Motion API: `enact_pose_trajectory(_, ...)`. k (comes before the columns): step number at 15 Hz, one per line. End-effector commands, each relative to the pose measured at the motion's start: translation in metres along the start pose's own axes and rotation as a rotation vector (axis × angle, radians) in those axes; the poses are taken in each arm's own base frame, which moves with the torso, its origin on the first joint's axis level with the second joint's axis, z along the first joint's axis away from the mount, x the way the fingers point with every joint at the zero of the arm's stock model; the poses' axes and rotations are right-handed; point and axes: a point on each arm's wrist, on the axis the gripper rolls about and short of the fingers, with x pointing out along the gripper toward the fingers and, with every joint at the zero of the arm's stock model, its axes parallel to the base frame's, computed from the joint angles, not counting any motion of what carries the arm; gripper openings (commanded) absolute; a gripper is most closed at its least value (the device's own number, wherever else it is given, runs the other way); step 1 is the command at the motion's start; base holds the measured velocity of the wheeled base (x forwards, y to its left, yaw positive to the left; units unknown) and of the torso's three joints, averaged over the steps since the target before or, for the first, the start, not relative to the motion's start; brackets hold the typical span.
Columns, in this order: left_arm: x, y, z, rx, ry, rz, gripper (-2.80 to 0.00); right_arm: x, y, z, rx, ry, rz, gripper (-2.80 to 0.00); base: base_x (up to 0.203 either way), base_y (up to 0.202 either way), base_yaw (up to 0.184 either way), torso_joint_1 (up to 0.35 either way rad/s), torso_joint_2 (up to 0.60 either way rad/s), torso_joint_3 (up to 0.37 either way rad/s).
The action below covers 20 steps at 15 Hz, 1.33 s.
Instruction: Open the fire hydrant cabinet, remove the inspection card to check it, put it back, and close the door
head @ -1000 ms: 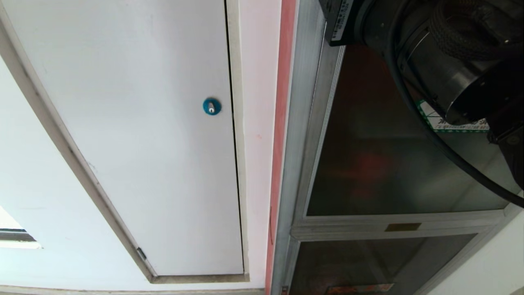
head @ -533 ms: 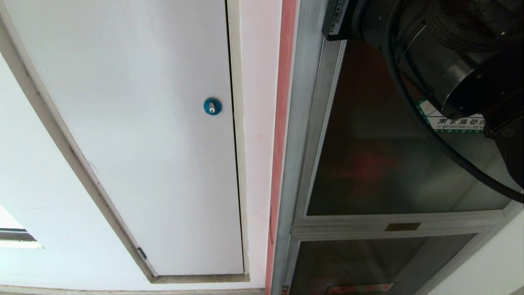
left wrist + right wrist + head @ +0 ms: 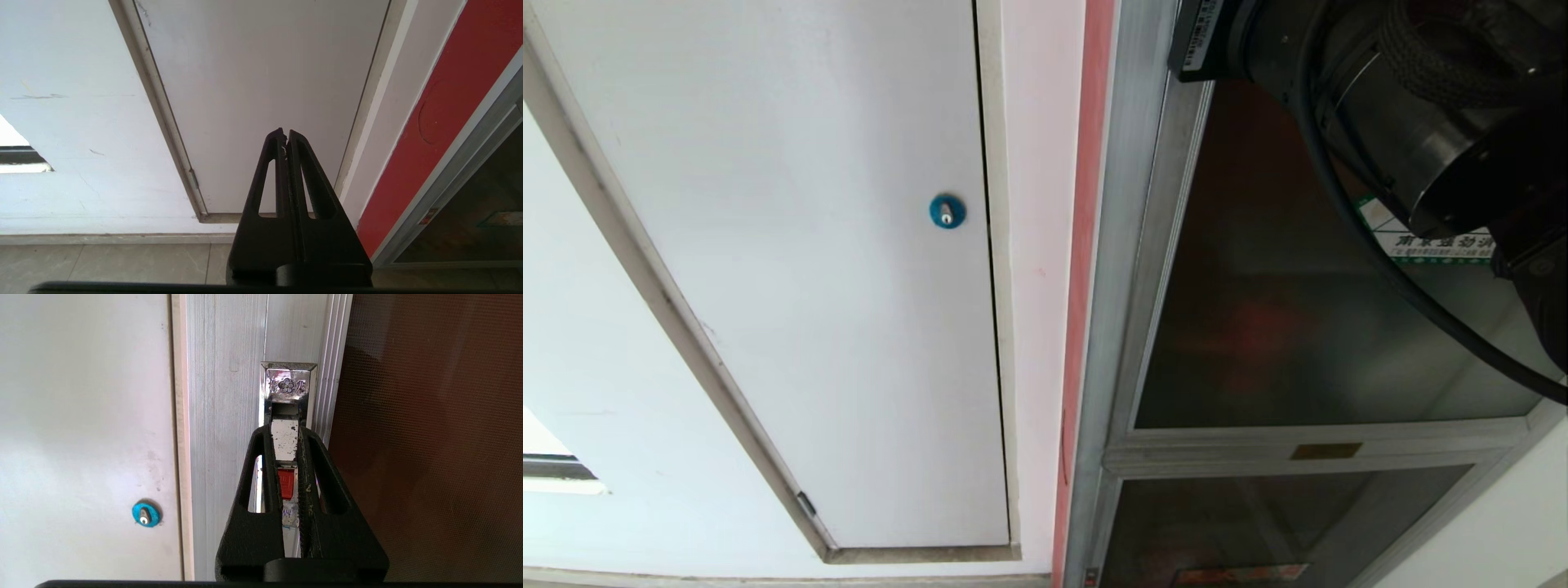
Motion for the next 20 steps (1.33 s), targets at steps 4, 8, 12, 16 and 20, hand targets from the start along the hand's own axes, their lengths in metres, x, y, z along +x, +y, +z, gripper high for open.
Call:
enact_pose_trajectory(4, 0.0, 0.0, 0.0, 0.0, 0.001, 0.0, -2.8, -0.006, -0.006, 0.008, 0.011, -0.012, -0.004, -2.8, 0.0, 0.0, 0.0, 0.0, 0.0, 0.0)
enact_pose_trajectory(8, 0.0, 0.0, 0.0, 0.0, 0.001, 0.0, -2.8, -0.013, -0.009, 0.019, 0.029, -0.029, 0.001, -2.8, 0.0, 0.0, 0.0, 0.0, 0.0, 0.0)
enact_pose_trajectory(12, 0.0, 0.0, 0.0, 0.0, 0.001, 0.0, -2.8, -0.019, -0.01, 0.023, 0.037, -0.031, 0.013, -2.8, 0.0, 0.0, 0.0, 0.0, 0.0, 0.0)
enact_pose_trajectory(16, 0.0, 0.0, 0.0, 0.0, 0.001, 0.0, -2.8, -0.024, -0.013, 0.027, 0.045, -0.035, 0.019, -2.8, 0.0, 0.0, 0.0, 0.0, 0.0, 0.0)
enact_pose_trajectory(20, 0.0, 0.0, 0.0, 0.0, 0.001, 0.0, -2.8, -0.032, -0.011, 0.025, 0.041, -0.021, 0.043, -2.8, 0.0, 0.0, 0.0, 0.0, 0.0, 0.0)
